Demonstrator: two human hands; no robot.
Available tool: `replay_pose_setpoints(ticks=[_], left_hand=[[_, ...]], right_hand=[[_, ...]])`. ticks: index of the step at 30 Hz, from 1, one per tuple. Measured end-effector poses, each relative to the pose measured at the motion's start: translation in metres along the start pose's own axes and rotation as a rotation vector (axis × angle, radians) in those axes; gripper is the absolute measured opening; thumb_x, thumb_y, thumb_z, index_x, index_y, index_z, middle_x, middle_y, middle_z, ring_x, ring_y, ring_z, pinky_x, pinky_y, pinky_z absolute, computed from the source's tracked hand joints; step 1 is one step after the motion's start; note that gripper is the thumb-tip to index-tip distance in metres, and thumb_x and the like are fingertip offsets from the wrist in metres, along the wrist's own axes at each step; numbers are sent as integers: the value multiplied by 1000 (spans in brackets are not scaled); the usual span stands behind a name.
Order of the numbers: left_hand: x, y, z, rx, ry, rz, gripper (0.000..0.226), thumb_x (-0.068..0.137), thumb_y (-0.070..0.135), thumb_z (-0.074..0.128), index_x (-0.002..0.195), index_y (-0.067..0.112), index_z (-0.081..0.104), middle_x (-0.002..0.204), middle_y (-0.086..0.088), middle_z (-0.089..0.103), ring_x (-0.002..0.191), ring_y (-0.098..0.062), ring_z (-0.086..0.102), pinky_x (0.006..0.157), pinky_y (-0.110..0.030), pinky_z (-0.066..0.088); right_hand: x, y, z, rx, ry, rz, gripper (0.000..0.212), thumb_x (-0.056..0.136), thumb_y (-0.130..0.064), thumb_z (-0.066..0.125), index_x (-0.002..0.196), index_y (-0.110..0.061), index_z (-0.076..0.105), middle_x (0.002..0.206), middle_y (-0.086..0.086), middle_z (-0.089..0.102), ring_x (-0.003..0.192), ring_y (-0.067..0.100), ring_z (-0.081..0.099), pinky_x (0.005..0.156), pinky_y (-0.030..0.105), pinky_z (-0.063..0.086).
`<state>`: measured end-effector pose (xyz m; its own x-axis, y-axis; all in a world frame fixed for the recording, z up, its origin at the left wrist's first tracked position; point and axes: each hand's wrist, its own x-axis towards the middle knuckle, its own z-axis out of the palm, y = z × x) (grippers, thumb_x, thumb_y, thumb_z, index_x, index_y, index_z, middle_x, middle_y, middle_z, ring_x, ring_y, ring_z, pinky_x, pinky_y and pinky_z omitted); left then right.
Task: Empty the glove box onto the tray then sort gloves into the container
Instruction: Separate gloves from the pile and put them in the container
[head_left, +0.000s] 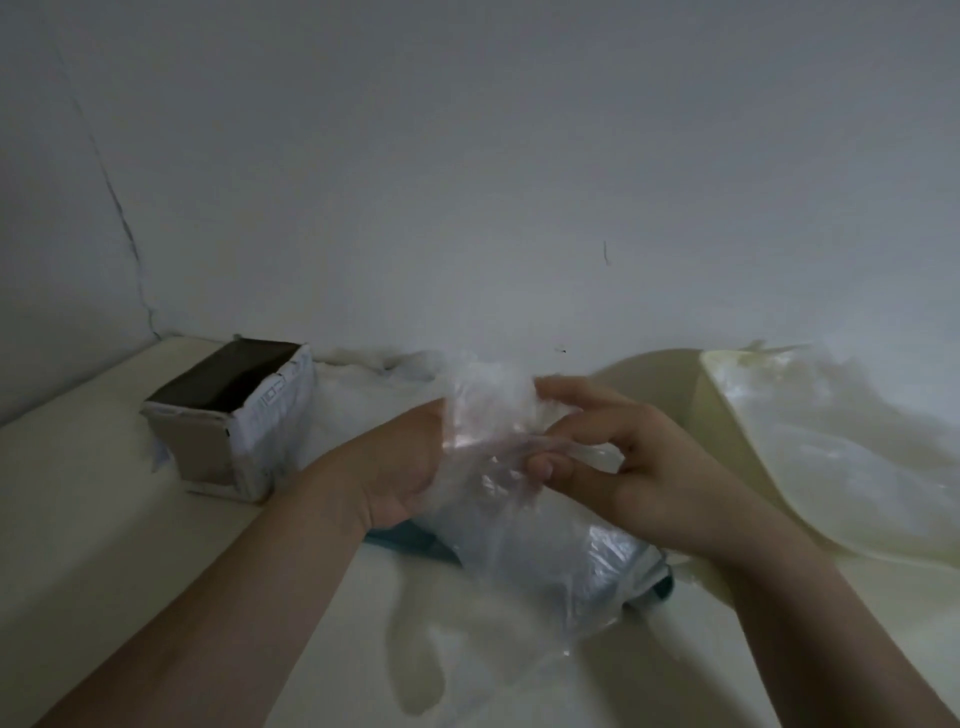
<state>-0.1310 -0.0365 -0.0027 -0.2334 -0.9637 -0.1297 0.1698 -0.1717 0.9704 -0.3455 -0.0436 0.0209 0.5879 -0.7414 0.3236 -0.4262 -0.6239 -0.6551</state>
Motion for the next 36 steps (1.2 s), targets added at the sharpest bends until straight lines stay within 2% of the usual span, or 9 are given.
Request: replay_pose_setpoints(ticks=[3,7,10,14,16,19,24,31,36], left_hand=[[4,10,5,-78,-39,23,30,88,27,59,68,15,78,74,-3,74,64,-13,71,61,-28,55],[16,11,-11,-281,30,19,59,85,63,58,87,10,84,101,-12,78,87,-28,75,82,-47,58],[15,2,-7,-133,0,89,32,86,39,66,92,14,85,108,-11,77,94,-25,75,79,-45,60],[19,-5,-10,-42,92,164,10,77,23,80,82,14,81,89,-10,76,84,-23,70,75,-35,60],[22,-4,-14,-57,129,161,15,70,26,86,75,15,77,84,-10,73,80,-23,68,85,-40,58],[21,-3,-17,-132,118,126,23,71,30,87,76,16,70,84,-8,69,85,-25,67,93,-48,54],[23,1,-20,-148,169,125,21,78,34,82,72,21,66,75,-1,63,70,-14,59,66,-31,51],[18,8,-32,-224,216,111,18,87,32,80,87,21,65,83,-3,65,82,-19,61,93,-45,45],[1,25,-31,-343,341,216,25,96,26,69,112,7,71,111,-11,77,99,-22,75,88,-42,59]], right_hand=[[3,12,2,37,94,11,26,95,-36,72,87,-12,78,85,4,71,84,17,67,78,35,51],[4,18,0,-3,177,107,32,94,-33,72,80,-4,71,74,18,63,63,14,55,61,34,45],[4,20,0,11,182,164,33,96,-33,71,79,-4,70,68,16,58,58,8,48,55,27,39],[5,30,2,141,191,264,36,96,-33,71,83,1,69,64,16,54,59,14,50,56,31,40],[4,33,2,179,182,296,37,96,-34,71,83,0,69,72,26,60,62,18,55,59,35,45],[4,38,3,202,183,326,47,95,-36,70,86,8,62,68,15,55,63,18,52,61,36,44],[5,46,6,192,243,379,45,92,-33,71,86,11,63,69,25,59,62,18,54,61,34,47],[4,57,9,67,300,500,42,93,-20,68,73,14,53,57,6,45,54,15,42,50,26,35],[5,66,11,-58,366,577,40,94,-17,62,57,-10,48,49,0,40,47,16,34,40,21,27]])
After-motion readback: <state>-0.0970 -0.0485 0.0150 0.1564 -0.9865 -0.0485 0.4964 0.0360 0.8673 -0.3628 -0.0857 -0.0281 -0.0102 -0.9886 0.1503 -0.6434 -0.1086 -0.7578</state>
